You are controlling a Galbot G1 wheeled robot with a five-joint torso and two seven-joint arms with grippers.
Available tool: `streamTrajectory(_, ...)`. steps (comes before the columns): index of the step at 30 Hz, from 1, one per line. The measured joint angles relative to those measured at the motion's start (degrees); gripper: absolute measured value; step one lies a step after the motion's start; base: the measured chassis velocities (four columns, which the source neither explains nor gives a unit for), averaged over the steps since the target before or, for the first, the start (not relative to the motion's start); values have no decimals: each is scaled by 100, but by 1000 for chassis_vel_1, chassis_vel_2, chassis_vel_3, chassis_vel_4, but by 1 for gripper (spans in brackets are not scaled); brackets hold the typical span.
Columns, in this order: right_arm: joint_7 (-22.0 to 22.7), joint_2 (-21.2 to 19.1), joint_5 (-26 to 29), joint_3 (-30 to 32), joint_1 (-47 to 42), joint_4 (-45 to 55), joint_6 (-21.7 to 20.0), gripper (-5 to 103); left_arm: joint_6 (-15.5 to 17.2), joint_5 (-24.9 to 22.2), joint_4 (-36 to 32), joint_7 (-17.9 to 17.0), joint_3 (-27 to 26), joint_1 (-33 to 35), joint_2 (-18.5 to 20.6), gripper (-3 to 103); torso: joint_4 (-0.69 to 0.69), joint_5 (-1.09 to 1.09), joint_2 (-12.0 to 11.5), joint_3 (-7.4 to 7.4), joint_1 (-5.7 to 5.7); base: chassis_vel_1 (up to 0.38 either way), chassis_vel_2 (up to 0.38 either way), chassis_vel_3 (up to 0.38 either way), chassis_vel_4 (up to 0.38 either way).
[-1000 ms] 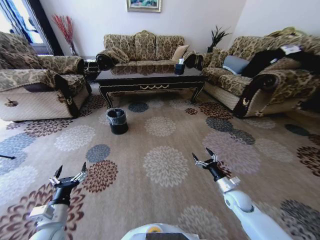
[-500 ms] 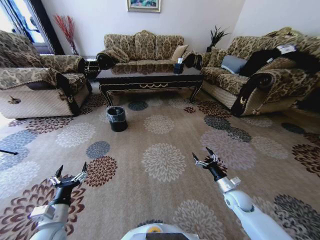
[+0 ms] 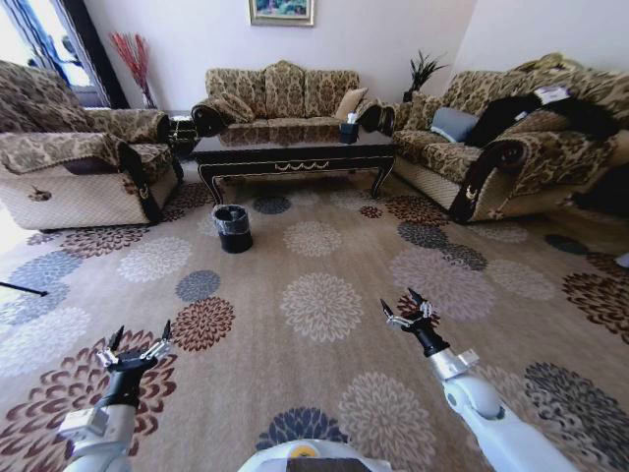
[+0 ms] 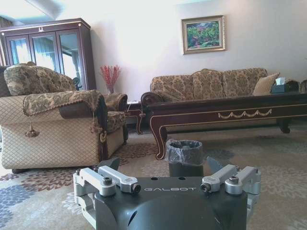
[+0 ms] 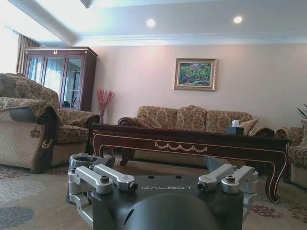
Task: Move to the front of the table and pick up the trash from the floor, then place it into the trash bin.
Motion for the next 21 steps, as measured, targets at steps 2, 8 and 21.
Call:
streamTrajectory(2,-8,0,0,11,-9,0,3,100,-1,1,0,1,2,0,-4,100,-1,0,0,0,0,130,-133,-127,130)
streamTrajectory(8,-82,-5,4,41,-32,-11,13,100,-2,13,-1,2,14,-7,-21,100,1,0,-1,4,3,21,-32,-25,20)
streamTrajectory(21,71,-16,18,-2,-27,58,-242,100,-8,46,69,-21,41,-3,-41,100,0,0,-1,3,3,0,0,0,0)
